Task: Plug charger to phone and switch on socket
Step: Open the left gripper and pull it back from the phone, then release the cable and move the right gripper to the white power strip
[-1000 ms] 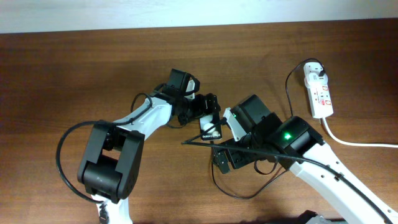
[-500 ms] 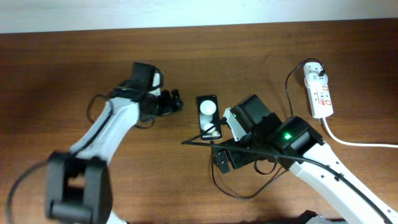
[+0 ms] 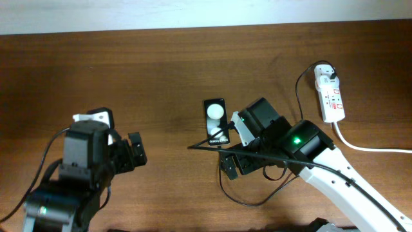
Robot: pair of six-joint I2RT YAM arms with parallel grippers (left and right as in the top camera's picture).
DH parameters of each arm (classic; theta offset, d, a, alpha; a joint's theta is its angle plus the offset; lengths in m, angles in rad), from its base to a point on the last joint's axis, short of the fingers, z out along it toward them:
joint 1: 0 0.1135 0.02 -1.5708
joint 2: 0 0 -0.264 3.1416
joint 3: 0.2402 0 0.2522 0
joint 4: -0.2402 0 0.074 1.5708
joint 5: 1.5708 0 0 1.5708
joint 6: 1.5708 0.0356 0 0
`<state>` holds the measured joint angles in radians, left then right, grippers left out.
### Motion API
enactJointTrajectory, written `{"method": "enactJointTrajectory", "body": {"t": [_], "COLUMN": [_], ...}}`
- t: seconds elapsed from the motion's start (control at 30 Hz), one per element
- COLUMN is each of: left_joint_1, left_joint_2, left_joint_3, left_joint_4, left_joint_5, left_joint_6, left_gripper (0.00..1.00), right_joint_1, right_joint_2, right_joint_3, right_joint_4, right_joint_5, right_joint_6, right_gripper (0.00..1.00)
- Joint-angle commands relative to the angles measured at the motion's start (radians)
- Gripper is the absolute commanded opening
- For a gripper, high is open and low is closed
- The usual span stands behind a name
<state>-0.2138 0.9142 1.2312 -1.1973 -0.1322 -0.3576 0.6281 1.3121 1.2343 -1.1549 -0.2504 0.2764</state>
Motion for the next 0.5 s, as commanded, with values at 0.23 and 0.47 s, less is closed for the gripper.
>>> {"method": "enactJointTrajectory", "body": {"t": [0.23, 0.47], "left_joint_1": [0.003, 0.158], "left_joint_2": [-0.311, -0.607], "left_joint_3": [0.0, 0.0], "left_joint_4": [-0.002, -0.163], "left_joint_5": [-0.014, -0.014], "left_joint_6": [0.015, 0.015], "left_gripper": [0.99, 0.99], "right_joint_1": [-0.002, -0.002], "right_joint_2": [0.002, 0.002], "right_joint_3": [0.016, 0.016], "right_joint_4": [0.0, 0.0], "right_joint_5": [0.008, 0.008], "right_joint_6": [-0.006, -0.006], "right_gripper": [0.99, 0.99]}}
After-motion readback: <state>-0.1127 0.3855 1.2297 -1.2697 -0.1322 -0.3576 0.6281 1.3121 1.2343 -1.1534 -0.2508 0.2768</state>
